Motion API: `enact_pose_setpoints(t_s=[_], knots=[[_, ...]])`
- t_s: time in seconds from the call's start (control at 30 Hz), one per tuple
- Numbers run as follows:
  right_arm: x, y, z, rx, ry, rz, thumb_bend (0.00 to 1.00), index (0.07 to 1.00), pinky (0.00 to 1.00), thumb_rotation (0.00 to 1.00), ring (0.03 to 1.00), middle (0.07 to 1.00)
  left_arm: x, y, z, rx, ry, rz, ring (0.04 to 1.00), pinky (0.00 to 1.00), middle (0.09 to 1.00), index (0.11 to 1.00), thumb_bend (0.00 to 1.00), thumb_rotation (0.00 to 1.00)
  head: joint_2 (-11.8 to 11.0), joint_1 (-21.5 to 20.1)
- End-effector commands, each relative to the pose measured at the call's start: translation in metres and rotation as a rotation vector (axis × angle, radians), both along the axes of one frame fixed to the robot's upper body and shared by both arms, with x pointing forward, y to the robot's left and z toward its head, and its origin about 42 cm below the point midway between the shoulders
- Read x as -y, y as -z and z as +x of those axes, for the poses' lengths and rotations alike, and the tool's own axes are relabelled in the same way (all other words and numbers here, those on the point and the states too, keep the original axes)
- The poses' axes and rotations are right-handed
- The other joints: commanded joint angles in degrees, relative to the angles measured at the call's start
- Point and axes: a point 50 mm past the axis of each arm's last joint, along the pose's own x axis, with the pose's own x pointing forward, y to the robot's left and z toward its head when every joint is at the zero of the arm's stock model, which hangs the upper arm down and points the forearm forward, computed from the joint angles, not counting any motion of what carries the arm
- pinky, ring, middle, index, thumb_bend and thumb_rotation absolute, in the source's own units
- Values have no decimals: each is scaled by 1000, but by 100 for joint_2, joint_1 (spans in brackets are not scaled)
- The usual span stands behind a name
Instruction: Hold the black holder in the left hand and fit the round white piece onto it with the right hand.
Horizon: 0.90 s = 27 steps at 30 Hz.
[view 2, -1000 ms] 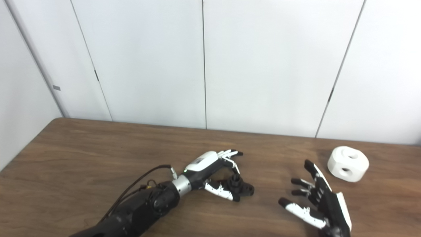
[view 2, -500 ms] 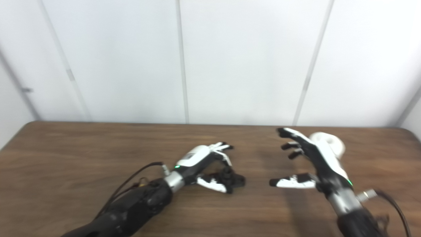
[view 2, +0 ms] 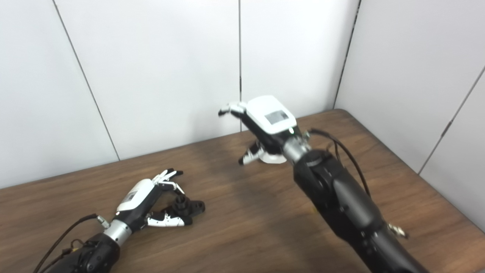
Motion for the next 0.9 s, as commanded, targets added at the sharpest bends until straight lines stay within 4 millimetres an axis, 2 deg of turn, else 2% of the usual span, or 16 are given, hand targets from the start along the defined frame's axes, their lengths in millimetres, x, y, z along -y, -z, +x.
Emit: enact_pose_setpoints(t_s=[0.0, 0.13, 0.23, 0.27, 0.37, 0.53, 0.67, 0.77, 0.87], knots=[[7, -26, 12, 36, 74, -93, 850, 825, 729, 241, 856, 901, -26, 71, -45, -179, 91, 269, 1000, 995, 931, 483, 524, 60, -16, -42], [13, -28, 33, -24, 128, -213, 870, 815, 742, 268, 856, 905, -31, 74, -46, -187, 83, 273, 1000, 995, 929, 483, 524, 60, -35, -135], [16, -33, 48, -144, 178, -247, 913, 837, 821, 309, 905, 940, -36, 75, -47, -198, 77, 267, 1000, 998, 929, 482, 524, 61, -23, -213], [16, -36, 52, -199, 198, -244, 946, 879, 900, 363, 960, 976, -37, 75, -47, -202, 72, 261, 1000, 998, 928, 483, 524, 61, -28, -243], [16, -42, 62, -309, 236, -232, 996, 916, 961, 419, 996, 998, -41, 75, -48, -211, 60, 244, 1000, 992, 933, 483, 524, 60, -53, -328], [13, -44, 75, -415, 303, -292, 1000, 911, 948, 433, 1000, 1000, -45, 76, -49, -218, 51, 239, 1000, 994, 937, 483, 524, 58, -65, -381], [13, -42, 81, -445, 352, -318, 999, 865, 924, 441, 1000, 1000, -46, 77, -51, -207, 56, 244, 1000, 982, 931, 483, 524, 58, -59, -366], [17, -40, 83, -455, 367, -315, 1000, 867, 940, 465, 1000, 1000, -46, 78, -52, -203, 57, 244, 1000, 980, 929, 483, 524, 60, -54, -357], [21, -40, 85, -462, 388, -304, 1000, 874, 963, 445, 1000, 1000, -46, 78, -53, -215, 56, 242, 1000, 995, 930, 483, 524, 59, -49, -353]])
